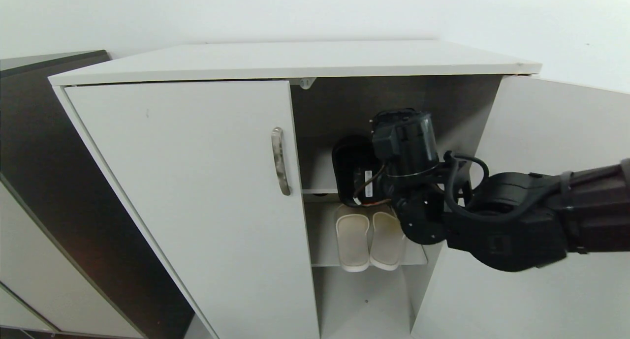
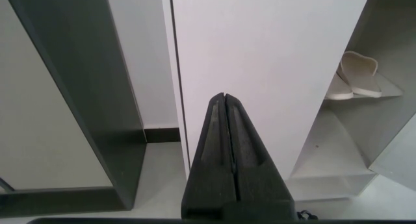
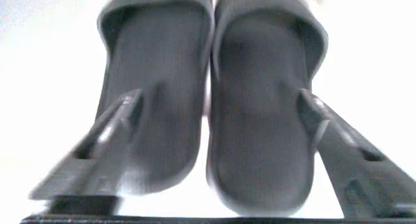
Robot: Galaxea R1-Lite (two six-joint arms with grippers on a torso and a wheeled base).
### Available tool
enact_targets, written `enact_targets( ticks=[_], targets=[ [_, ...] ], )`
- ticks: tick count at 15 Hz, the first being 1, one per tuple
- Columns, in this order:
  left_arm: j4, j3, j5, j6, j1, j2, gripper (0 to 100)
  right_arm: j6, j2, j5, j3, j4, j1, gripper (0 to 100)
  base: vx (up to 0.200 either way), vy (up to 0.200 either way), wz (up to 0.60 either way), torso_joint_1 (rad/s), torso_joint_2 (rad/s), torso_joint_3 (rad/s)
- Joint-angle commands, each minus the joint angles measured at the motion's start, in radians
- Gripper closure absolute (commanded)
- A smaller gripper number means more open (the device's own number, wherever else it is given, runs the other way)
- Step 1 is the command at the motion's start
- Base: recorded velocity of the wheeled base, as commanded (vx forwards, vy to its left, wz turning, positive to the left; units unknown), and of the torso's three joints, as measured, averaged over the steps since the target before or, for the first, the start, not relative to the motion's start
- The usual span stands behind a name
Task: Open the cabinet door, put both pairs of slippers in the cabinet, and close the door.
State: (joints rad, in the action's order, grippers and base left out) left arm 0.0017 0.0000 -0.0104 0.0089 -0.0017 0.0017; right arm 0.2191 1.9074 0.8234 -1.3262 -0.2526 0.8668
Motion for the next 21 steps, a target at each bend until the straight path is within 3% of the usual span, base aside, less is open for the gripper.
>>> enact_targets(
  ticks=[1, 5, 17, 21],
  targets=[
    [0.001, 0.0, 0.0, 0.0, 0.0, 0.0, 100, 0.02, -0.12, -0.006, 0.143, -0.007, 0.041, 100, 0.0, 0.0, 0.0, 0.0, 0.0, 0.0],
    [0.0, 0.0, 0.001, -0.001, 0.0, 0.0, 100, 0.017, -0.146, -0.03, 0.289, -0.139, 0.051, 100, 0.0, 0.0, 0.0, 0.0, 0.0, 0.0],
    [0.0, 0.0, 0.0, -0.001, 0.0, 0.0, 100, 0.019, -0.142, -0.032, 0.3, -0.142, 0.063, 100, 0.0, 0.0, 0.0, 0.0, 0.0, 0.0],
    [0.001, 0.0, 0.0, -0.001, 0.0, 0.0, 100, 0.016, -0.142, -0.03, 0.308, -0.142, 0.064, 100, -0.2, 0.0, 0.0, 0.005, 0.0, 0.002]
  ],
)
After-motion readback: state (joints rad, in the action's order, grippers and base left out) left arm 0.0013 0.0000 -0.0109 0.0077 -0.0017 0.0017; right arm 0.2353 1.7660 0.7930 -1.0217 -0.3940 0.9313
